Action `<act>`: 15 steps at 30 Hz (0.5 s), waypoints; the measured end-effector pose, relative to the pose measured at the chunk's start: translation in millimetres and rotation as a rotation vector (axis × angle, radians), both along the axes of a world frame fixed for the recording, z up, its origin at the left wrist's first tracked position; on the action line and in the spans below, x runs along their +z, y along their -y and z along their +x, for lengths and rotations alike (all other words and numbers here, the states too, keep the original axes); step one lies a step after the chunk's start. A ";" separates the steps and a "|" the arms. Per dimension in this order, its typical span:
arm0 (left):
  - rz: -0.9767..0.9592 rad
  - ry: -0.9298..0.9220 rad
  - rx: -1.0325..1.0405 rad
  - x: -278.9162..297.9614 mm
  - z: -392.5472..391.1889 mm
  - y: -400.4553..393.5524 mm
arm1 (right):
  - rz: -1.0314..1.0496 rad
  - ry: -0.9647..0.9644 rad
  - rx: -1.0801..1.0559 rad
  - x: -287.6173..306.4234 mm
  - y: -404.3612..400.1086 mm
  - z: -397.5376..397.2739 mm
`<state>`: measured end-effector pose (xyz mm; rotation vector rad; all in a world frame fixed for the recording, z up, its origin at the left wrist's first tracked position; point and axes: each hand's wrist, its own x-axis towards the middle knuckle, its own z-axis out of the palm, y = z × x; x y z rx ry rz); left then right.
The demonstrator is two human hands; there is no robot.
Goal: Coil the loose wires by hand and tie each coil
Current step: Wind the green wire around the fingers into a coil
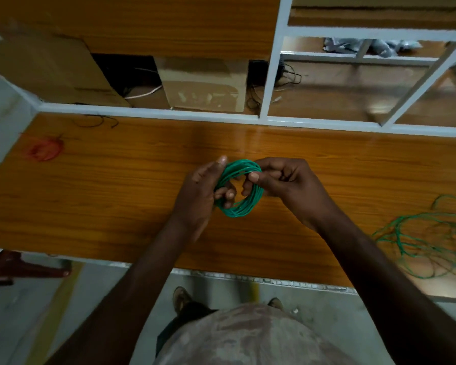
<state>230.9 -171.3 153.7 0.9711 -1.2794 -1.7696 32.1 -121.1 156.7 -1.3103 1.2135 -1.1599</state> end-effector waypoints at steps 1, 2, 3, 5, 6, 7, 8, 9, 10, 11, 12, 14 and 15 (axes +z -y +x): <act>-0.063 0.040 0.040 -3.3 8.5 1.5 | 0.009 0.030 -0.015 -3.0 4.9 8.3; -0.135 0.096 0.073 -7.1 18.1 3.7 | 0.013 0.054 -0.028 -6.1 10.2 17.6; -0.214 0.164 0.100 -12.2 28.3 5.9 | 0.017 0.065 -0.039 -9.2 15.7 27.7; -0.346 0.294 0.144 -20.9 49.8 11.1 | 0.030 0.078 -0.053 -15.2 27.7 50.4; -0.386 0.337 0.161 -24.3 61.0 14.4 | 0.039 0.089 -0.059 -17.6 34.3 62.5; -0.420 0.373 0.179 -27.5 72.4 18.4 | 0.046 0.102 -0.063 -19.4 41.1 75.2; -0.465 0.408 0.198 -31.6 83.6 23.2 | 0.049 0.113 -0.064 -20.9 47.8 88.0; -0.527 0.450 0.227 -34.9 95.6 28.8 | 0.052 0.120 -0.063 -22.1 54.3 101.5; -0.602 0.501 0.269 -38.4 107.4 35.4 | 0.058 0.126 -0.060 -23.4 61.0 116.1; -0.672 0.548 0.321 -40.3 118.4 41.5 | 0.063 0.132 -0.056 -24.2 67.4 131.0; -0.720 0.590 0.381 -42.4 128.9 47.9 | 0.066 0.133 -0.049 -24.8 73.5 146.6; -0.731 0.647 0.471 -47.1 150.0 61.1 | 0.075 0.115 -0.039 -25.7 84.8 177.7; -0.718 0.672 0.491 -49.7 162.2 68.2 | 0.082 0.093 -0.038 -26.3 90.1 192.0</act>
